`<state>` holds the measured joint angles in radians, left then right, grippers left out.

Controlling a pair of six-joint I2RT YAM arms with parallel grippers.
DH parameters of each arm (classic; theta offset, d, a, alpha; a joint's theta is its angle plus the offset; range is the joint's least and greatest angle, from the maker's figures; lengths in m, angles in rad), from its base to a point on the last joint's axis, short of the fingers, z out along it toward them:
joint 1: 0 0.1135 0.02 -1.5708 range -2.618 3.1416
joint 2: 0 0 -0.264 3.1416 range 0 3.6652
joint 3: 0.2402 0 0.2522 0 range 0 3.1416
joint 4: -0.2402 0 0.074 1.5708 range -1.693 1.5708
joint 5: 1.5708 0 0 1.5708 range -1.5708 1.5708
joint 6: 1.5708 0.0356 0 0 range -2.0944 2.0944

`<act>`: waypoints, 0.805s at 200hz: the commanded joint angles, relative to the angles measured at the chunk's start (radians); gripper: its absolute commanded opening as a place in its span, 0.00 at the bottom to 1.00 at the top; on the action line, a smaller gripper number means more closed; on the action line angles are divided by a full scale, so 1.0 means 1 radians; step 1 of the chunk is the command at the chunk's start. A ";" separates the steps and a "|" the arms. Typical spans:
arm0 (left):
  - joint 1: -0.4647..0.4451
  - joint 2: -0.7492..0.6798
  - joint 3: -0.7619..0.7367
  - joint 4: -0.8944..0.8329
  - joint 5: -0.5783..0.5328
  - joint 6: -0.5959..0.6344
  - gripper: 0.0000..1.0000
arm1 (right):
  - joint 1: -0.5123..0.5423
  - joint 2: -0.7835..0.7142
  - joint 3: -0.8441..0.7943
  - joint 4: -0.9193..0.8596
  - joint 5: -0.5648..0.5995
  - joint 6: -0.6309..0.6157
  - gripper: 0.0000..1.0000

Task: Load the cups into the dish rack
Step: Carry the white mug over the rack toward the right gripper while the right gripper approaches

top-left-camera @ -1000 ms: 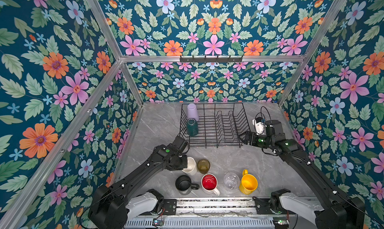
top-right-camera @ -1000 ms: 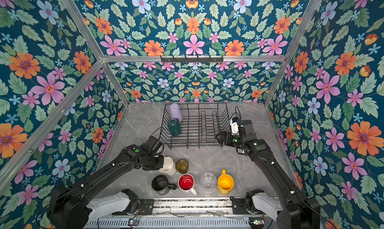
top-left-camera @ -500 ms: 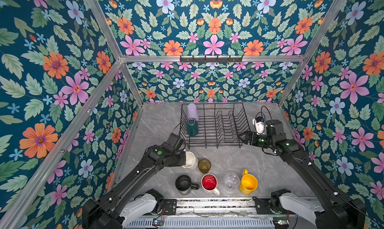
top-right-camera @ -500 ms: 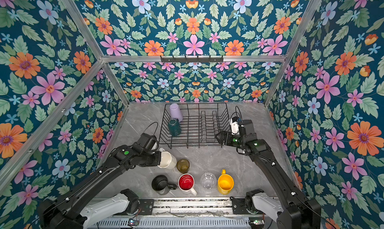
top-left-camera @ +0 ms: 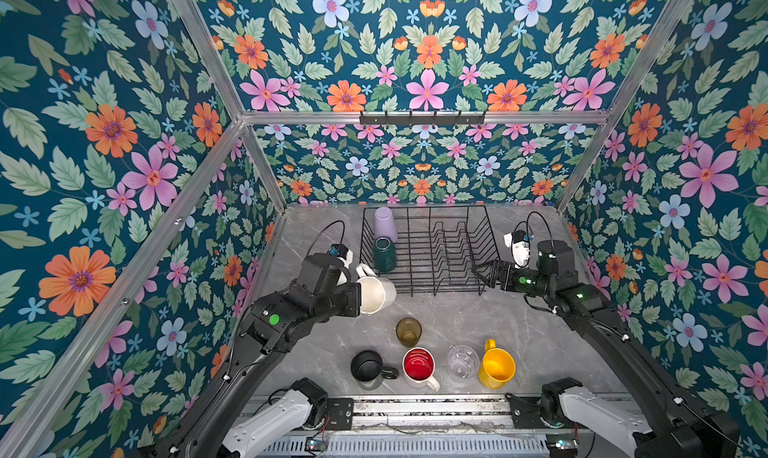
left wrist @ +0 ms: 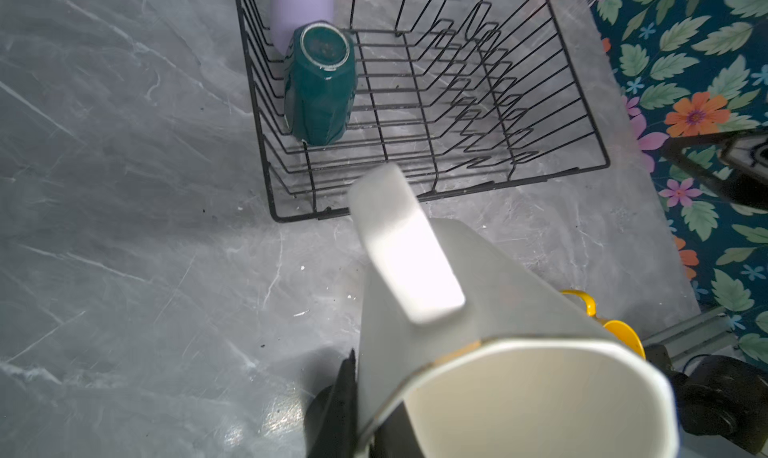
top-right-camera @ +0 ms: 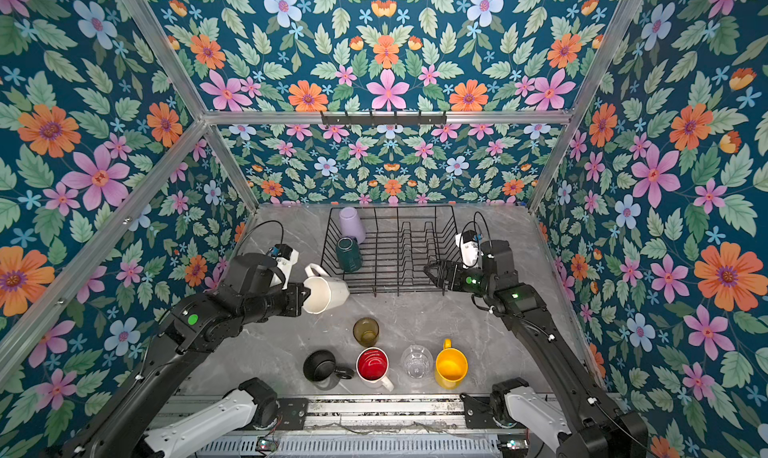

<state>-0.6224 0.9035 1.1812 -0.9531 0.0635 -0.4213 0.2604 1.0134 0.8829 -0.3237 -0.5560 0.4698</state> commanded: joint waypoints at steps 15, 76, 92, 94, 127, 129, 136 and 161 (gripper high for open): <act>0.000 0.028 -0.033 0.420 0.149 0.074 0.00 | -0.001 -0.017 -0.011 0.140 -0.151 0.062 0.96; 0.007 0.188 -0.081 0.773 0.485 0.195 0.00 | -0.006 -0.074 -0.066 0.471 -0.400 0.234 0.99; 0.013 0.206 -0.110 0.870 0.589 0.223 0.00 | -0.007 -0.078 -0.079 0.558 -0.444 0.272 0.99; 0.013 0.209 -0.113 0.881 0.603 0.226 0.00 | -0.007 -0.077 -0.079 0.567 -0.449 0.277 0.99; 0.027 0.246 -0.130 0.972 0.752 0.310 0.00 | -0.007 -0.028 -0.078 0.695 -0.547 0.339 0.99; 0.028 0.249 -0.130 0.978 0.765 0.312 0.00 | -0.007 -0.024 -0.077 0.698 -0.551 0.341 0.99; 0.034 0.259 -0.132 1.000 0.806 0.312 0.00 | -0.007 -0.012 -0.072 0.703 -0.564 0.345 0.99; 0.051 0.295 -0.134 1.072 0.909 0.311 0.00 | -0.008 0.019 -0.060 0.689 -0.581 0.333 0.99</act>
<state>-0.5827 1.1786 1.0458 -0.0654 0.7990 -0.1375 0.2523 1.0138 0.8089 0.2970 -1.0763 0.7853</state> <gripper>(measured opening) 0.091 0.988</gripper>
